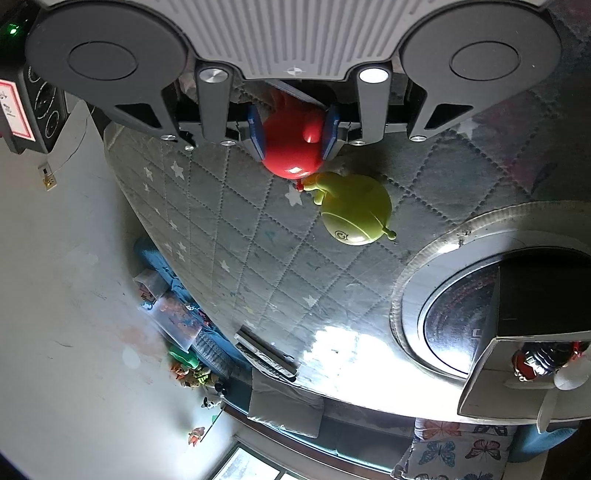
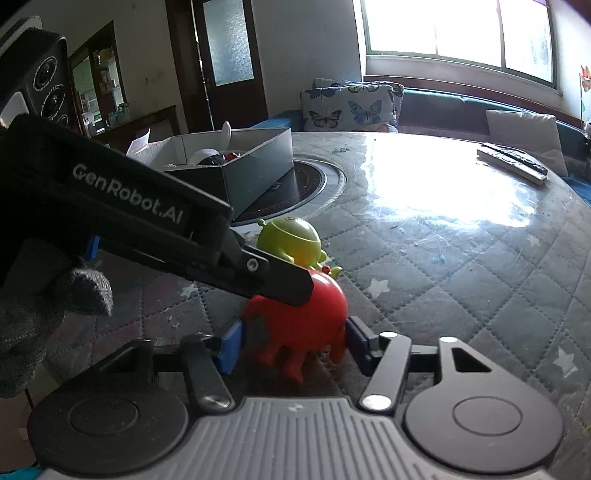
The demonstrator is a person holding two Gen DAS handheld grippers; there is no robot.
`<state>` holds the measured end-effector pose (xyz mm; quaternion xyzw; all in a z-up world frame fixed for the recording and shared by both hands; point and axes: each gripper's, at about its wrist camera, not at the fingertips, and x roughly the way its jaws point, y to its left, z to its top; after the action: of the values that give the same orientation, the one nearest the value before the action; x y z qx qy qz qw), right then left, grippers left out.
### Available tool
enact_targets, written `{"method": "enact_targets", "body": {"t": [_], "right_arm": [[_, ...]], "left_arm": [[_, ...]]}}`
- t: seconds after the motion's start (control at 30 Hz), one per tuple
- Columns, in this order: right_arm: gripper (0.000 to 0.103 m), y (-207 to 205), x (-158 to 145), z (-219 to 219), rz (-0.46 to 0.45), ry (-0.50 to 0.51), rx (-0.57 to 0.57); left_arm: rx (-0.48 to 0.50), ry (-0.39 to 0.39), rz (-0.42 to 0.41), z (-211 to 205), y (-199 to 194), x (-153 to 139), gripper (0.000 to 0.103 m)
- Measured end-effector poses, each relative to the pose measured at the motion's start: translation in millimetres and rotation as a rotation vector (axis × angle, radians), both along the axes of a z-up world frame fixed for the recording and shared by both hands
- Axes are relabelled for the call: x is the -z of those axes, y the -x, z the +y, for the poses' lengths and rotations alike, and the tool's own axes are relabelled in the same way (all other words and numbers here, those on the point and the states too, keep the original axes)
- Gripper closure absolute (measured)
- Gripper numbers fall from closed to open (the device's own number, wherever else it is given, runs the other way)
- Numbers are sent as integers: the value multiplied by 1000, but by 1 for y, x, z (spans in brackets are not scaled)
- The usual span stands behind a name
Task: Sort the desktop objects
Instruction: 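Close the left gripper on the red round figure, then carry the red figure with the left gripper and release it into the box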
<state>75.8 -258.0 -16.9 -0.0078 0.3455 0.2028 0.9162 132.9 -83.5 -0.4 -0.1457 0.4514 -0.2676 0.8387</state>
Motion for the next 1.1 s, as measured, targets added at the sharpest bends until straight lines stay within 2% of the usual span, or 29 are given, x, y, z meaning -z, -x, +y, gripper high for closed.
{"method": "enact_targets", "body": {"t": [0.33,0.6,0.87,1.1], "right_arm": [[50,2,-6,3,-8,11,1],[50,5,-30,19,-71,50,-39],[50,-29,-67,61,-173,72,-126],[50,-73,-87,116,-225,85,-231]], "left_arm": [[19,7,-22,2,7,-6,67],[-2,21,-88,20,16,-32,67],[-92,22,-188,59,2,-70,67],[-209,33,-228,114,-24,-87,67]]}}
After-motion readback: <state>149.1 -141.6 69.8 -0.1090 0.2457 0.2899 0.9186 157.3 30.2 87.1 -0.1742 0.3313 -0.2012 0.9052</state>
